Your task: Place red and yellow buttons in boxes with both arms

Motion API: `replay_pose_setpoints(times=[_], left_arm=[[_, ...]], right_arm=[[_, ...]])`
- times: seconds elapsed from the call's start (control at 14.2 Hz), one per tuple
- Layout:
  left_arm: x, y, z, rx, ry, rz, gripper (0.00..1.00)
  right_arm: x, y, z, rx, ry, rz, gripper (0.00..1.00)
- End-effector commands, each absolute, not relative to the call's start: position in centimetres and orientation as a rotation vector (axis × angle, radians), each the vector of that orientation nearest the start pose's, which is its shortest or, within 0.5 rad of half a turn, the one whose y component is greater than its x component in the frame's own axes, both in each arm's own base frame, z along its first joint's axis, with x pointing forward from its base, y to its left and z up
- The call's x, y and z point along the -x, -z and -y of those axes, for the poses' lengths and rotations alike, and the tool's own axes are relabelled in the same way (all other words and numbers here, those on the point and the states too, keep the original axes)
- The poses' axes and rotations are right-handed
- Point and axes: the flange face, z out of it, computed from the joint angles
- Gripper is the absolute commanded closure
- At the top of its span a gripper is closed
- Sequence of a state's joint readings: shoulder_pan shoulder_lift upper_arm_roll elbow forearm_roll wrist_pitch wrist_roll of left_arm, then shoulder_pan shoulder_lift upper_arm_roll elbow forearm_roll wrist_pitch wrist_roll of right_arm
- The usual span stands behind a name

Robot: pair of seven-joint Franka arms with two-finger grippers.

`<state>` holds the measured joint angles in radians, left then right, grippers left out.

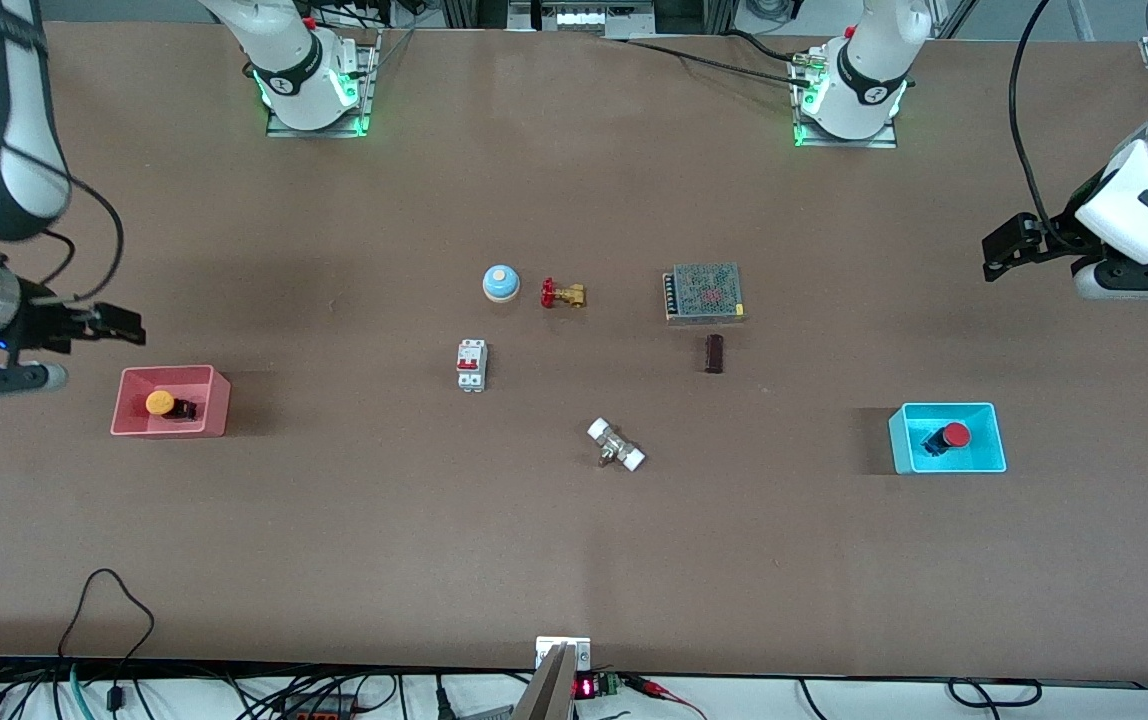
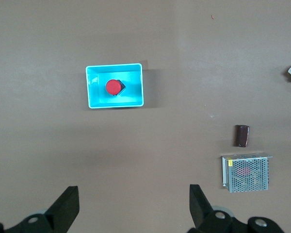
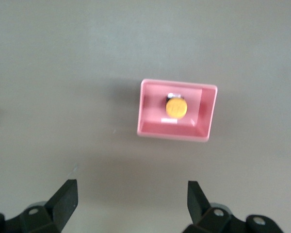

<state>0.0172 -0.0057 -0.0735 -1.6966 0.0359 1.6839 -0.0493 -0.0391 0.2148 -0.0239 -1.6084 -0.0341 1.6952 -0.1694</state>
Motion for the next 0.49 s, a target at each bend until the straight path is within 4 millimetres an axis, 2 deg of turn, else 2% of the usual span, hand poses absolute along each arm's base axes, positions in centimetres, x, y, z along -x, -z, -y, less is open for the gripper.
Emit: replay_pose_setpoints(times=[0.0,0.07,0.21,0.42], left_arm=[[-55.5,-58.3,3.0,3.117,0.006,-0.047,0.00],[-55.4,-58.3,3.0,3.117,-0.003,-0.049,0.00],[-55.3,-58.4,3.1,3.116,-0.022,-0.051,0.00],[-55.2,-58.6,4.0,3.116,-0.017,-0.065,0.00]], right_arm=[[-59.3,-53.9,1.8,3.193,-0.263,0.116,0.00],[-58.4,-55.4,1.1,3.195,-0.249,0.106,0.00],[-57.7,-56.3,1.1,3.176,-0.251,0.048,0.00],[-57.8,-56.3,0.8,3.132,-0.241,0.036,0.00]])
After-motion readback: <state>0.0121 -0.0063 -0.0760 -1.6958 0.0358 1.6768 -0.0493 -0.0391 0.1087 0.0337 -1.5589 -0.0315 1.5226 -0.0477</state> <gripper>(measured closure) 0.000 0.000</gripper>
